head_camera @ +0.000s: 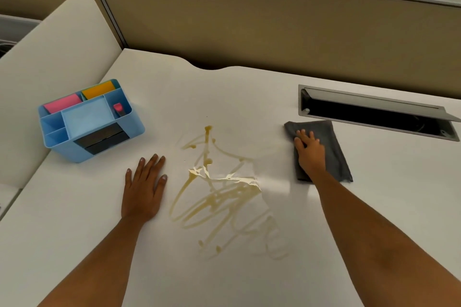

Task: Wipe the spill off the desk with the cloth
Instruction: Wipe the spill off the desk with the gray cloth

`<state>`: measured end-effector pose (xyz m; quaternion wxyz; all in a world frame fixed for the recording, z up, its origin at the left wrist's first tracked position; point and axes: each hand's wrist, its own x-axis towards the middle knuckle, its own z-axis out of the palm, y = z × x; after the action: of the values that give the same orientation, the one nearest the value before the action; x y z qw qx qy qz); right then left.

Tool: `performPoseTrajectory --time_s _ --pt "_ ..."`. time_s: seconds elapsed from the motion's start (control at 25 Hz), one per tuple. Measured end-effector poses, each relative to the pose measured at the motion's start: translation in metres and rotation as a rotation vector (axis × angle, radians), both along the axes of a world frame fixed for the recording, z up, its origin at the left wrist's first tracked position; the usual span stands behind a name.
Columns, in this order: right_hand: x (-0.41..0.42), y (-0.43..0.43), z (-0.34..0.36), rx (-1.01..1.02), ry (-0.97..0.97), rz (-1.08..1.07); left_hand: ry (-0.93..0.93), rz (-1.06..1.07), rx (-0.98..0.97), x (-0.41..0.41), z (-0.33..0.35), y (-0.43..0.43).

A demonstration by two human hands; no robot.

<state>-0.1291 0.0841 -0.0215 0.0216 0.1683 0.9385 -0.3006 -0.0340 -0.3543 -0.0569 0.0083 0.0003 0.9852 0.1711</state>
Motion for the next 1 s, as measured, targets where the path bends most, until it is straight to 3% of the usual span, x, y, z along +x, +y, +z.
performPoseTrajectory --time_s 0.2,0.36,0.48,0.68,0.8,1.0 --pt "0.052 -0.084 -0.011 -0.174 0.095 0.365 -0.014 -0.002 0.005 0.000 -0.001 -0.001" --pt "0.120 -0.071 -0.015 -0.168 0.088 0.628 -0.004 -0.001 0.011 0.000 0.000 0.000" --pt "0.107 -0.033 -0.009 -0.143 0.087 0.625 -0.007 0.004 0.015 -0.001 0.002 0.002" --pt "0.016 -0.047 -0.004 -0.050 0.114 0.270 -0.009 0.004 0.020 0.000 0.003 0.001" --pt "0.001 -0.109 -0.007 -0.089 0.074 0.484 -0.007 -0.001 0.026 0.000 0.001 0.000" --pt "0.067 -0.150 -0.014 -0.213 0.051 0.848 -0.006 0.000 0.024 -0.001 0.000 0.000"
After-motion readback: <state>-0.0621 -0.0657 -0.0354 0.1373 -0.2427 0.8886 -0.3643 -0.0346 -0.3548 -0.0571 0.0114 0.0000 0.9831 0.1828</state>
